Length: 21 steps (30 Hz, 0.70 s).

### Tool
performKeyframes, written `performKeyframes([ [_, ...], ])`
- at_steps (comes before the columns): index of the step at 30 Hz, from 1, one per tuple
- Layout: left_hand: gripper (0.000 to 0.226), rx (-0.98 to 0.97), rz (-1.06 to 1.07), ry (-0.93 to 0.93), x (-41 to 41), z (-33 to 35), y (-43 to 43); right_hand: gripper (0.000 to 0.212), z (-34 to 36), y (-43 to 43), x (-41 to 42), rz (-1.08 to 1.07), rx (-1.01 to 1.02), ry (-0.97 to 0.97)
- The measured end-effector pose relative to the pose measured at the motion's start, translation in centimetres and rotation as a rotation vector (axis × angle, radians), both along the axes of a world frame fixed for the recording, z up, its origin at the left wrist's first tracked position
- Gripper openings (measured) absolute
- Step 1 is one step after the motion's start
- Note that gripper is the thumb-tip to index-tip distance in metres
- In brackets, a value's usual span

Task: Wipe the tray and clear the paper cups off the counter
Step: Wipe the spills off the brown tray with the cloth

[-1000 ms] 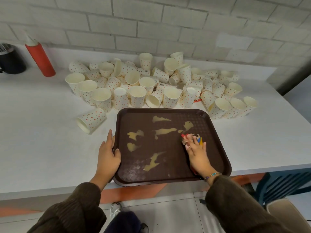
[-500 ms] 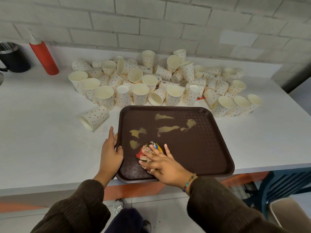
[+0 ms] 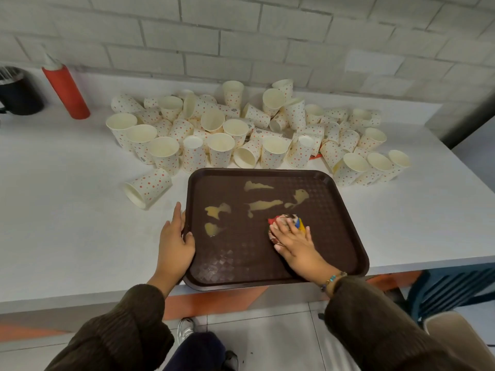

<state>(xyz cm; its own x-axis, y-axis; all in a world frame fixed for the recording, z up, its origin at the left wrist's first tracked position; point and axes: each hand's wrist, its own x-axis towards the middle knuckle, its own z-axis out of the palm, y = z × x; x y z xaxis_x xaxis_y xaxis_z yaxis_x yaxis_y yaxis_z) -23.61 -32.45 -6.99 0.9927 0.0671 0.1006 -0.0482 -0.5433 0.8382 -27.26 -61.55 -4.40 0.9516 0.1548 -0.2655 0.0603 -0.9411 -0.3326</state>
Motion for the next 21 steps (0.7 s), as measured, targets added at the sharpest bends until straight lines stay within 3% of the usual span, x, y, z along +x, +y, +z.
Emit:
performKeyframes([
  [6,0.075,-0.076,-0.003,0.018,-0.3,0.4,0.1,0.038,0.6,6.7,-0.8,0.365,0.223,0.045],
  [10,0.076,-0.112,0.007,0.043,-0.4,0.7,0.1,0.033,1.2,4.5,-2.0,0.480,0.282,0.065],
  [13,0.076,-0.102,-0.008,0.046,-0.5,0.7,0.1,0.035,1.6,0.7,-2.6,0.435,0.211,0.047],
  [17,0.074,-0.107,-0.027,0.078,-0.5,0.6,0.4,0.047,1.3,-4.9,-3.0,0.297,-0.032,0.015],
  [21,0.076,-0.091,-0.043,0.088,-0.5,0.5,0.5,0.049,0.9,-9.0,-2.2,-0.126,-0.066,-0.090],
])
